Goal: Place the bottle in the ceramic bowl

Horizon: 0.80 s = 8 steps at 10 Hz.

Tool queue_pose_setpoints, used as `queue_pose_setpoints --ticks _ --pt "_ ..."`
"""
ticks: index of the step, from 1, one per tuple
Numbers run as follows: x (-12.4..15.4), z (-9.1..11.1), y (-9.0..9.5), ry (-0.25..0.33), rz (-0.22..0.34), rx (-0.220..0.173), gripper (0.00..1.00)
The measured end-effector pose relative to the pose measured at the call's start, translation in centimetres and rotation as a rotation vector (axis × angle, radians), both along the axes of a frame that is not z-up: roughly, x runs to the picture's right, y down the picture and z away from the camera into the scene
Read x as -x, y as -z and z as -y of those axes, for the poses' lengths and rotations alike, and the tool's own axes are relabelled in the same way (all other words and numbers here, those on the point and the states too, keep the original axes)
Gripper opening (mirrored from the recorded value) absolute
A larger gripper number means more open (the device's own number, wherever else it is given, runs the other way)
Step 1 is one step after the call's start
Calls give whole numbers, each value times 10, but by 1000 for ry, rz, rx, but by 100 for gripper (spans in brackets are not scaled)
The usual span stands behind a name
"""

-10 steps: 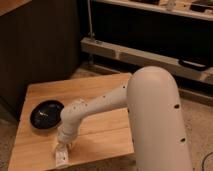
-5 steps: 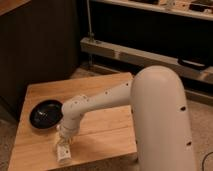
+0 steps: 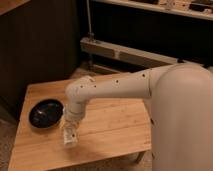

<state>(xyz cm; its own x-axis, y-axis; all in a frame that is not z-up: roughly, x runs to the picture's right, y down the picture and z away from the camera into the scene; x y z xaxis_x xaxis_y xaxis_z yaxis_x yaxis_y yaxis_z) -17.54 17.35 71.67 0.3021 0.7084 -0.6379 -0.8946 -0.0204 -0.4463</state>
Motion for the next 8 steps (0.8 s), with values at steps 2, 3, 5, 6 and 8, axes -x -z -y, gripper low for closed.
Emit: queue_pose_setpoints --ticks 2,3,5,6,8 --pt "-5 6 -8 3 -19 -13 0" --pt "-4 6 -13 4 -17 -12 0" --pt "7 5 -33 22 15 -1 0" --pt "19 6 -40 30 35 2 0" --pt "49 14 -55 51 85 1 0"
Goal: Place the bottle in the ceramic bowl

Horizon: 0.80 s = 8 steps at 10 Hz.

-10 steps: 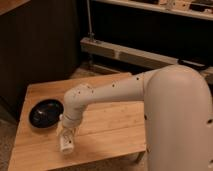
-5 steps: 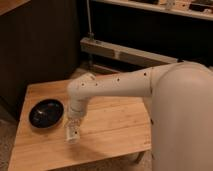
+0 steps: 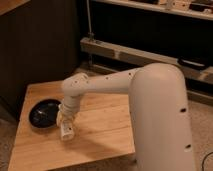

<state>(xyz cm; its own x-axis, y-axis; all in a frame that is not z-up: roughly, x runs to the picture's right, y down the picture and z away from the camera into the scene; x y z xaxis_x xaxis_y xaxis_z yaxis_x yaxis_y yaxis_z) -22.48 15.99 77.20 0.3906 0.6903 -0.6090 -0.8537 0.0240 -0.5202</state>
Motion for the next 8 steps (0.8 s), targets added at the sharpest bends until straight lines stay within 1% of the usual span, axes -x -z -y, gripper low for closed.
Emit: queue_pose_setpoints --ticks 1,2,3,4,6,7,8 --pt "16 9 -5 8 26 -13 0" --pt "26 18 -6 18 45 -34 0" --pt "32 34 -3 26 59 -63 0" --pt "34 49 2 35 68 -84 0" --pt "44 64 7 51 85 -92 0" --pt "50 65 5 55 92 -90 0" --pt "56 64 -1 56 97 -86 2"
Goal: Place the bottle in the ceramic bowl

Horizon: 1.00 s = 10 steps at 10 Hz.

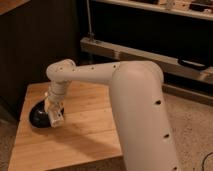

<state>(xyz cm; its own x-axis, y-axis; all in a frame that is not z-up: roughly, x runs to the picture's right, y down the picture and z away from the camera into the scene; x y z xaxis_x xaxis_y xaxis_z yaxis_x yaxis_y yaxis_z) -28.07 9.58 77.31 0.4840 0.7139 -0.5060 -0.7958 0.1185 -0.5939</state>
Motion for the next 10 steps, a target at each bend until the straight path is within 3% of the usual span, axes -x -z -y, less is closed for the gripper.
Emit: queue_pose_setpoints --ticks 4,8,10 --pt "11 -13 -46 -50 12 -31 41" --pt "20 -3 -57 -87 0 -41 78" --pt "21 0 -56 -94 -5 -33 78"
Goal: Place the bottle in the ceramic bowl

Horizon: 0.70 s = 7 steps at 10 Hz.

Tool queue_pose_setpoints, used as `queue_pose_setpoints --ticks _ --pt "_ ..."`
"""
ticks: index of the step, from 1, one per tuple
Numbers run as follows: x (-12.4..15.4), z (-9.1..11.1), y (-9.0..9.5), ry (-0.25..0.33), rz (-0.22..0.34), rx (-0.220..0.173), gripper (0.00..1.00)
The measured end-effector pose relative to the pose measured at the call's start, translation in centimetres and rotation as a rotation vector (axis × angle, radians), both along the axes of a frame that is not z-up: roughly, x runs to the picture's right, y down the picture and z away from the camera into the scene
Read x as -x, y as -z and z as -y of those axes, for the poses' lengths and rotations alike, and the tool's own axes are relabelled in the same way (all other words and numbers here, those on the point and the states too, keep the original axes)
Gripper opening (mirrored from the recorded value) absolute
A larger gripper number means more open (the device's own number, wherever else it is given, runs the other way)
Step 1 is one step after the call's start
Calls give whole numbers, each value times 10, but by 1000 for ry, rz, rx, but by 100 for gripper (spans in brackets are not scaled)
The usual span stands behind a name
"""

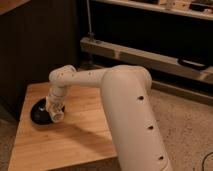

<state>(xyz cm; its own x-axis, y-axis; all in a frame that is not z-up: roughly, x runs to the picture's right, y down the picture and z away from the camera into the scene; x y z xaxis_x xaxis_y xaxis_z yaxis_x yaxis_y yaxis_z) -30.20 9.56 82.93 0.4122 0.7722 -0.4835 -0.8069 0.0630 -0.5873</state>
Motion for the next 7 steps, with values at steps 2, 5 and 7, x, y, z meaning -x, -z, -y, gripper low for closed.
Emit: queue_pose_setpoints --ticks 2,5,7 --pt "-5 1 4 -3 3 24 78" --pt "-11 -3 13 8 2 61 78" --pt "-16 -4 21 2 5 68 78"
